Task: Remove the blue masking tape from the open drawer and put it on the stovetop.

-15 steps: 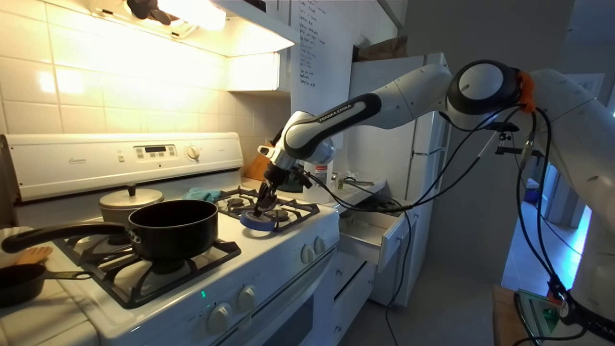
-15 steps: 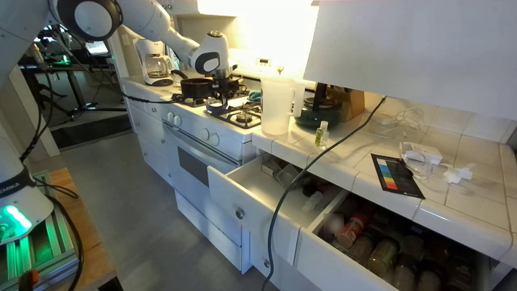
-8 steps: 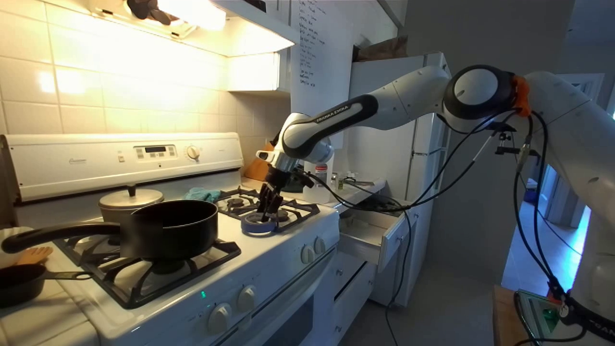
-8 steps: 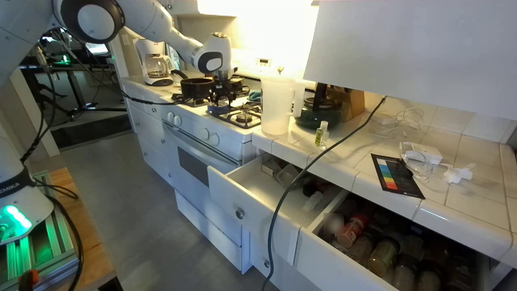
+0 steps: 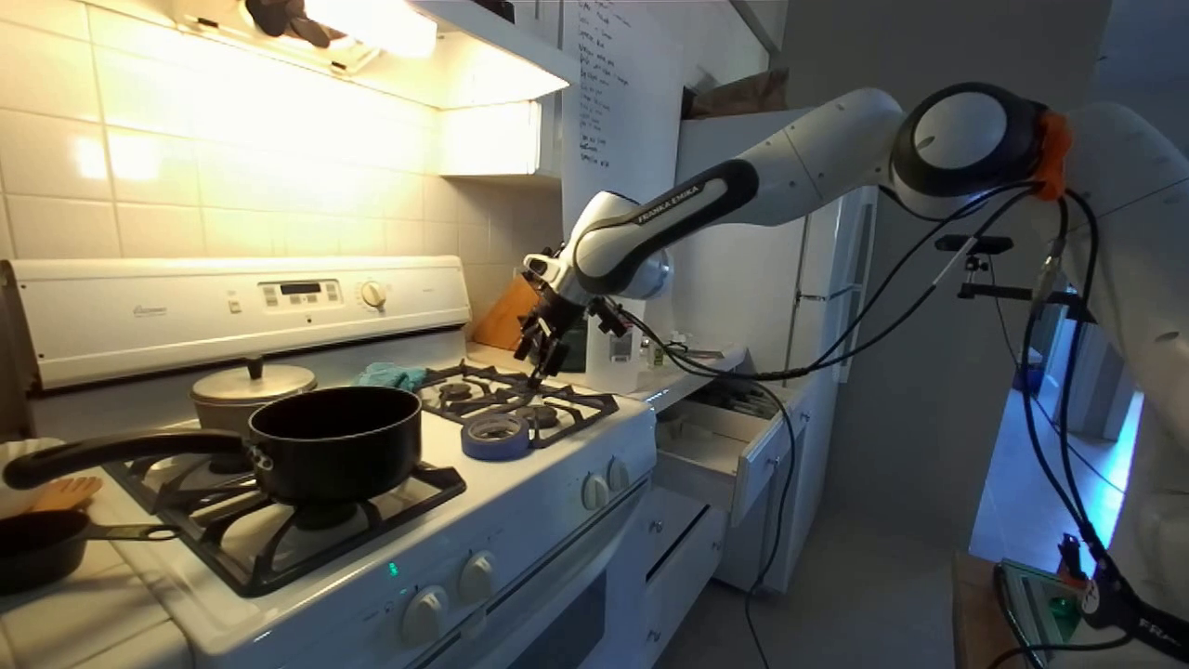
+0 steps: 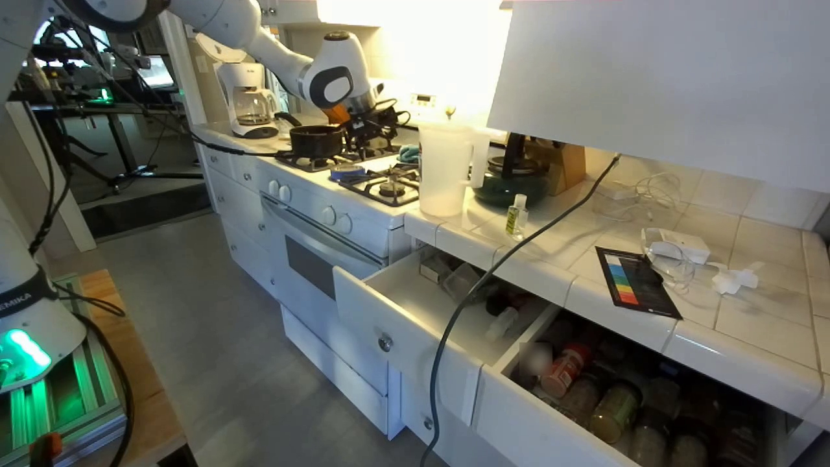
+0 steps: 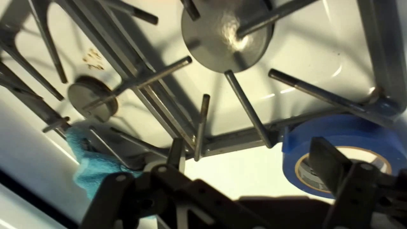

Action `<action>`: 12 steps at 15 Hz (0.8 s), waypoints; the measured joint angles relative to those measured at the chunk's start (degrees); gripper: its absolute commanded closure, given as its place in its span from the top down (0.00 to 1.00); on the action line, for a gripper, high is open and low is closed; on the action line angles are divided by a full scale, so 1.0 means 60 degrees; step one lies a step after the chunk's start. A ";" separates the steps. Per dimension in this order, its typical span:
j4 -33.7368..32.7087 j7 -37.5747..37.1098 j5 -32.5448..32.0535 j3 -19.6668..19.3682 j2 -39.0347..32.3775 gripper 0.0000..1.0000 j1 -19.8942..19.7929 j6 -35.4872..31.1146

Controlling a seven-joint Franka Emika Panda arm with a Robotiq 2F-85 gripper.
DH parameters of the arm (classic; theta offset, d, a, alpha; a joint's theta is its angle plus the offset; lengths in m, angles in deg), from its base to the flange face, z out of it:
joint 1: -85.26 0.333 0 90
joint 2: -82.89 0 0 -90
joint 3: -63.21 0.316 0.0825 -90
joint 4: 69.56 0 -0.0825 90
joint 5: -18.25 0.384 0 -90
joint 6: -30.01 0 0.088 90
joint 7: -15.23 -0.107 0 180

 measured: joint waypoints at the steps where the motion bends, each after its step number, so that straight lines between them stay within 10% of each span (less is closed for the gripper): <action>1: 0.0433 -0.0289 -0.0044 -0.0308 0.0384 1.00 0.0049 -0.0109; 12: 0.5168 -0.1034 0.0056 -0.1878 0.4126 1.00 -0.0529 0.1694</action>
